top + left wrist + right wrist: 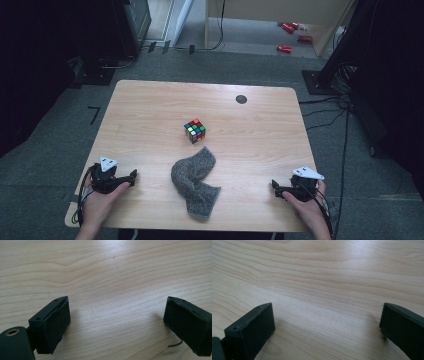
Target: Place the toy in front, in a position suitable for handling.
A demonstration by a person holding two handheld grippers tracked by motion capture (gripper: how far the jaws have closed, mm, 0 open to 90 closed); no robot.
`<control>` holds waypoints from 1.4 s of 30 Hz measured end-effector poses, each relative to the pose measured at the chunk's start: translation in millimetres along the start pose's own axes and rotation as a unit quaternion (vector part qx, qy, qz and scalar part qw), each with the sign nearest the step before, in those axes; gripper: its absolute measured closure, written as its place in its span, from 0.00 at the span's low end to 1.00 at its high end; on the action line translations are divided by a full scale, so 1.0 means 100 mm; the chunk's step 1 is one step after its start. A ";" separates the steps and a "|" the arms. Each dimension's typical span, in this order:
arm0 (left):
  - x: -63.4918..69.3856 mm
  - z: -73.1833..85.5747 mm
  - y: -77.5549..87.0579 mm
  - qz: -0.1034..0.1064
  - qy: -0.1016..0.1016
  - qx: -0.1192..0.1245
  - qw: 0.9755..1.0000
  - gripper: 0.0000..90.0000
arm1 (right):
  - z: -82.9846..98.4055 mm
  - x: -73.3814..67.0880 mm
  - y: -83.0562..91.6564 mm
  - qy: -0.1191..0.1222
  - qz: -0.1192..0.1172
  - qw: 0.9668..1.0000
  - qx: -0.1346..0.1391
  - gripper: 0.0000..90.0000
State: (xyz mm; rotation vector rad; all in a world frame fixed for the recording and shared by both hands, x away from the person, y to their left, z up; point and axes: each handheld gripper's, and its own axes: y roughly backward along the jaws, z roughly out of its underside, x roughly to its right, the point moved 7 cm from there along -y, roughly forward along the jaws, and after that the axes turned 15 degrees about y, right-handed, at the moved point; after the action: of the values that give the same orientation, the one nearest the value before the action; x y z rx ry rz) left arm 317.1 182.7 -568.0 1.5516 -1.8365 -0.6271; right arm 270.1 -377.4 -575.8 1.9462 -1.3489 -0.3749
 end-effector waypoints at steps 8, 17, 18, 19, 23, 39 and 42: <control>0.14 -0.06 0.04 0.034 -0.010 -0.004 0.999 0.09 | 0.00 0.00 0.00 -0.003 0.000 1.000 0.000 0.00; 0.76 -0.04 0.19 0.139 -0.051 0.006 0.989 0.09 | -0.01 0.00 -0.01 -0.002 0.001 1.000 0.000 0.00; 0.82 -0.03 0.20 0.151 -0.054 0.007 0.987 0.09 | -0.01 0.00 -0.01 -0.002 0.001 1.000 0.000 0.00; 0.88 -0.02 0.22 0.162 -0.058 0.005 0.985 0.09 | -0.01 0.00 -0.01 -0.002 0.001 1.000 0.000 0.00; 1.08 0.02 0.28 0.197 -0.068 0.003 0.978 0.10 | -0.01 0.00 -0.01 -0.002 0.000 1.000 0.000 0.00; 1.61 0.10 0.27 0.266 -0.114 -0.005 0.957 0.10 | -0.01 0.01 -0.01 0.000 0.001 1.000 0.000 0.00; 1.70 0.12 0.21 0.258 -0.129 -0.005 0.958 0.10 | -0.01 0.01 -0.01 0.000 0.001 1.000 0.000 0.00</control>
State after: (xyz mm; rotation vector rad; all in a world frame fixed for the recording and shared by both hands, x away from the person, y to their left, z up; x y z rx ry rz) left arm 278.8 19.2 -532.6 0.9455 -2.3100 -0.6032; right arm 271.3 -377.8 -575.8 1.9448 -1.3512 -0.3743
